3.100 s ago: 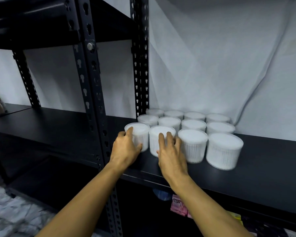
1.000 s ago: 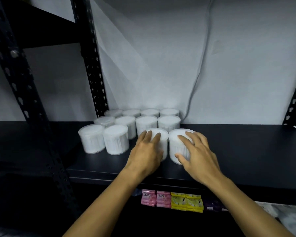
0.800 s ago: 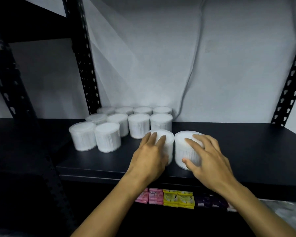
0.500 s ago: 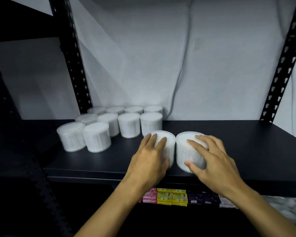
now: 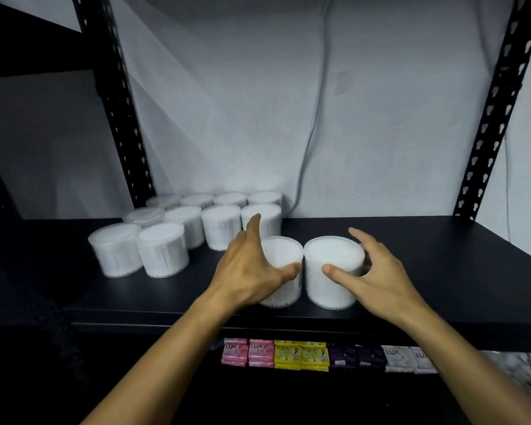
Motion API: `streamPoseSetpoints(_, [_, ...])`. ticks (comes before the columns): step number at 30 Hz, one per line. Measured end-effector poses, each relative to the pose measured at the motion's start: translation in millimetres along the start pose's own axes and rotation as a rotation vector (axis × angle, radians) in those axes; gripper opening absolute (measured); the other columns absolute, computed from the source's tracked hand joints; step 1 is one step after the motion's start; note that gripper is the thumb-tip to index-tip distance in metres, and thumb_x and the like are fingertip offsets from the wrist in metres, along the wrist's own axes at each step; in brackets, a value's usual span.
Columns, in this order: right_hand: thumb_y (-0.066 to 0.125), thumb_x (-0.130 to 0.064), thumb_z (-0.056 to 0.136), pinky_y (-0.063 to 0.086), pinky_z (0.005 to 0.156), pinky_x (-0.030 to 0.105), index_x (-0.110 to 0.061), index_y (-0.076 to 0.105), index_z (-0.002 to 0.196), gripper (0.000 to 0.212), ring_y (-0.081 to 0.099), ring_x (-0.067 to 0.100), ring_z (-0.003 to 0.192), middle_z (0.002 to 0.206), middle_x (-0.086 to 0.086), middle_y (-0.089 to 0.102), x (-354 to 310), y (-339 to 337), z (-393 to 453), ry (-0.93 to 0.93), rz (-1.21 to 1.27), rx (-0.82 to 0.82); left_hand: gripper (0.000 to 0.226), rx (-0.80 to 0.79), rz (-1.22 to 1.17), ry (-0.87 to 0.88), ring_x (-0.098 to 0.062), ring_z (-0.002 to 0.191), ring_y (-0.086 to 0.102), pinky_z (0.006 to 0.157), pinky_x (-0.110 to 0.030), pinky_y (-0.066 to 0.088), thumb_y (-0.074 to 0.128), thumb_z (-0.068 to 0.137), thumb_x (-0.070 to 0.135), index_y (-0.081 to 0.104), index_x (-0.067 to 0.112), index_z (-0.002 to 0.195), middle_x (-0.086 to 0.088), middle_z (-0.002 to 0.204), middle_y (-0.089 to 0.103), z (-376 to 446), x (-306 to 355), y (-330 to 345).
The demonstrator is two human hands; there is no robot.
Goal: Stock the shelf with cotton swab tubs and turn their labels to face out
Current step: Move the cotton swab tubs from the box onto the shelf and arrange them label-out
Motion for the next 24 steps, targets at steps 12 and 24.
streamPoseSetpoints(12, [0.062, -0.053, 0.059, 0.018, 0.115, 0.033, -0.048, 0.026, 0.142, 0.091, 0.022, 0.004, 0.140, 0.153, -0.018, 0.024, 1.2, 13.8, 16.0, -0.009, 0.190, -0.464, 0.105, -0.396, -0.269, 0.107, -0.013, 0.137, 0.038, 0.109, -0.028, 0.033, 0.079, 0.072, 0.023, 0.014, 0.048, 0.151, 0.014, 0.152, 0.034, 19.5, -16.7, 14.1])
streamPoseSetpoints(24, [0.066, -0.071, 0.063, 0.034, 0.104, 0.035, -0.032, 0.027, 0.146, 0.100, 0.035, 0.019, 0.131, 0.138, 0.001, 0.037, -24.1, 1.3, 11.9, -0.019, -0.247, -0.061, 0.121, -0.051, 0.122, -0.054, -0.025, 0.123, 0.052, 0.096, -0.046, 0.049, 0.067, 0.055, 0.083, 0.025, 0.019, 0.149, -0.006, 0.138, 0.052, 22.2, -3.8, -7.6])
Point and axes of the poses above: each hand's wrist, its own z-axis towards the middle knuckle, its own y-axis out of the palm, x = y × z, the point moved 9 cm from there along z, towards the middle knuckle
